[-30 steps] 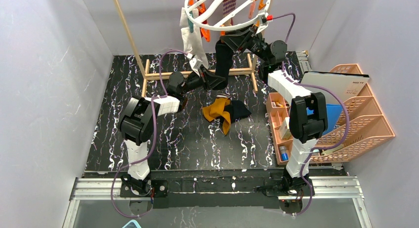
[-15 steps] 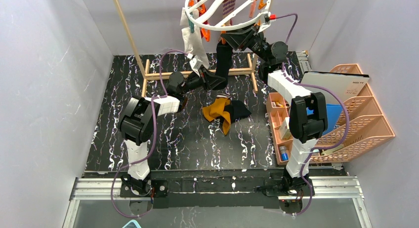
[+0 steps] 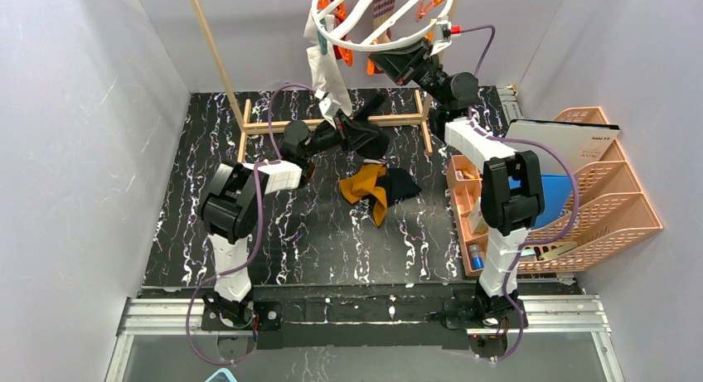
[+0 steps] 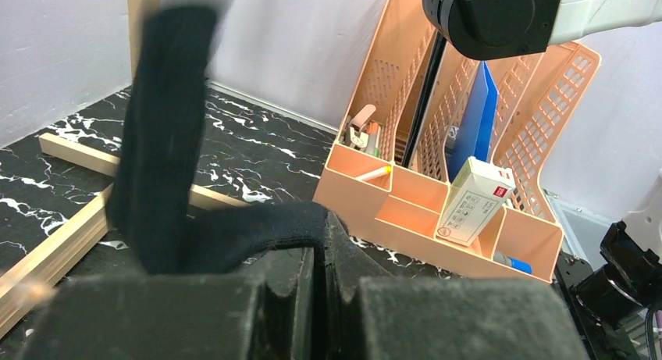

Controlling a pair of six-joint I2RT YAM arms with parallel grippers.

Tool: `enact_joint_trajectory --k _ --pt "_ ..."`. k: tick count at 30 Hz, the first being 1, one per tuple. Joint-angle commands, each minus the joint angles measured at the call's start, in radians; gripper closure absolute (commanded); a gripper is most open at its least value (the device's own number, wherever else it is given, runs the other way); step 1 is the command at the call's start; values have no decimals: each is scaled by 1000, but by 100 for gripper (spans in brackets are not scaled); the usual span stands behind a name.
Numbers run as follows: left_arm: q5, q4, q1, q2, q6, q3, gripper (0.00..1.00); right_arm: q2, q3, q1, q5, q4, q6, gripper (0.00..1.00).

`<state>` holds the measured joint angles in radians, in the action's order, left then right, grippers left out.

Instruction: Remove the socks clipped to the hanger

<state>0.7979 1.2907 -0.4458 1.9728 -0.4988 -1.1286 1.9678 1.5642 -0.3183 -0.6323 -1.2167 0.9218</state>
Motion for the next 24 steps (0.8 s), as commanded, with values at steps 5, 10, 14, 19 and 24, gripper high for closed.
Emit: enact_joint_trajectory --k 5,10,14,19,24 --pt "17 8 7 -10 -8 -15 100 6 55 -1 15 -50 9 99" --pt "-134 -81 10 -38 29 27 2 -11 39 -1 16 -37 -8 99" --pt "-351 -257 10 -113 181 60 2 -30 25 1 8 -18 -32 99" --pt "-602 -316 10 -259 311 136 2 -52 15 4 5 8 -57 99" --pt "-581 -343 10 -321 337 151 2 -61 10 11 6 18 -60 99"
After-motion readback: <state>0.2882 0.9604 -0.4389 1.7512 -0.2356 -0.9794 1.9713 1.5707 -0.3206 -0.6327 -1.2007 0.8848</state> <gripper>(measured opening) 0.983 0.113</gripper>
